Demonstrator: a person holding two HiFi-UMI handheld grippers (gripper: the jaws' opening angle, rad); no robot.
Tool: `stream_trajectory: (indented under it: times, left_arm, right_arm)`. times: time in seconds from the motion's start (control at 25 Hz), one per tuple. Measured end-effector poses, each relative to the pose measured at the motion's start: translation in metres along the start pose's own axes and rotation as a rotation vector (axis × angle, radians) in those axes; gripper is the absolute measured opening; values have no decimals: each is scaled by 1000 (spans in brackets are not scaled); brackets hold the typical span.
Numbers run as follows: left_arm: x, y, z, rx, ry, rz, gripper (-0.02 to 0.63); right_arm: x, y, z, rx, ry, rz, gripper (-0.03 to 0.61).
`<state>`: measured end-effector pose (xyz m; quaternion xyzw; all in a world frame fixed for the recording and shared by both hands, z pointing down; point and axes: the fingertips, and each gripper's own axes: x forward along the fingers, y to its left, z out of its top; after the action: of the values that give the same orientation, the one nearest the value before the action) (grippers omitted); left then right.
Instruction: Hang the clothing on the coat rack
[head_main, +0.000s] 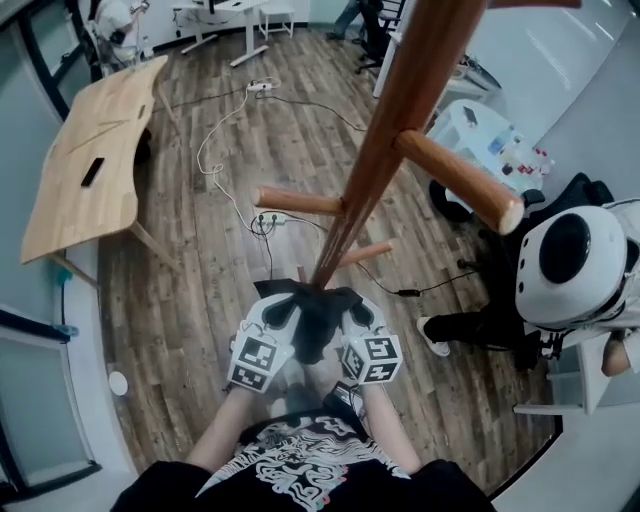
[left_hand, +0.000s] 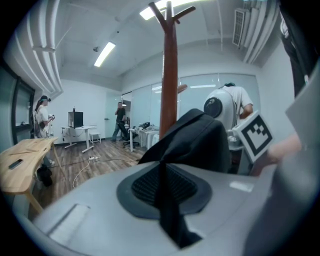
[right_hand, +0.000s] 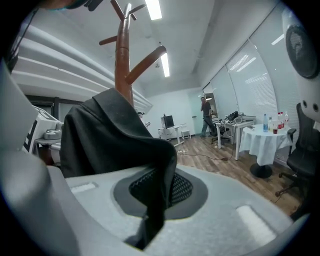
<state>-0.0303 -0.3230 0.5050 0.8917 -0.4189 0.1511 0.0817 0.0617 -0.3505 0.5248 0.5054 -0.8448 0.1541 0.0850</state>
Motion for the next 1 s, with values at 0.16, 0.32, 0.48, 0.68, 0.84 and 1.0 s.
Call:
stream_trajectory:
  times: [0.16, 0.32, 0.48, 0.68, 0.84, 1.0]
  left_arm:
    - [-5, -5, -1, -6, 15, -5, 17]
    - [-8, -8, 1, -3, 25, -14, 17]
    - [-8, -10, 1, -14, 46, -14, 17]
    - [-9, -14, -3, -33, 70, -23, 28]
    - [-14, -19, -6, -38, 74, -37, 46]
    - [-19, -26, -13, -40, 91, -79, 93]
  right_arm:
    - [-6, 2, 0, -1, 4, -9, 15]
    - [-10, 3, 1, 2, 15, -8, 51]
    - [-14, 2, 6, 3, 1, -7, 52]
    - [-21, 0, 6, 9, -5, -16, 54]
    - [-26, 0, 4, 10, -3, -21, 54]
    - [-30, 1, 1, 9, -10, -30, 55]
